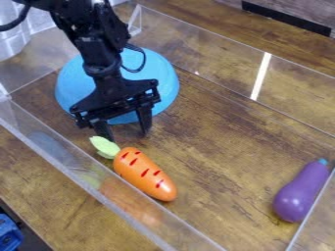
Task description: Move the carrot to the right side
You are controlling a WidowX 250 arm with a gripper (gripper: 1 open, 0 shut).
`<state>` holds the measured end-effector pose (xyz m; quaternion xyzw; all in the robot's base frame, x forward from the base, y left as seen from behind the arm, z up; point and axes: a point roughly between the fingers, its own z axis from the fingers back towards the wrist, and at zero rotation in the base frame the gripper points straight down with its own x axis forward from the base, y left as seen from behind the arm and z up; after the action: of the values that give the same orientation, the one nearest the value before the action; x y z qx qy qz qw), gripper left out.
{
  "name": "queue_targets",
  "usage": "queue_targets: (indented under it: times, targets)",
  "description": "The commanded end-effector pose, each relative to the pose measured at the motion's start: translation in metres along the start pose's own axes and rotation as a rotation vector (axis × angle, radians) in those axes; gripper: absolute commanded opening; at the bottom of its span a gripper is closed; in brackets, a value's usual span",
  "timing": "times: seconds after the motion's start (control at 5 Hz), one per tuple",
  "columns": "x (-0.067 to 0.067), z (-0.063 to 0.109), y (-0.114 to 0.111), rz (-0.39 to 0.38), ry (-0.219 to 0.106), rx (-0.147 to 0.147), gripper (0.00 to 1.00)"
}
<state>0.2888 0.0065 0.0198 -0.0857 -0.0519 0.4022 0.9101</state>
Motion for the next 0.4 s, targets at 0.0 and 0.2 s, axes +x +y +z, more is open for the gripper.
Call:
queue_targets:
  times: [0.0,0.2]
  targets:
    - [-0.0134,-0.0013,-0.0118,-0.056,0.003,-0.014,1.00]
    - [-0.0167,-0.0033,-0.0183,-0.121,0.014,-0.021,1.00]
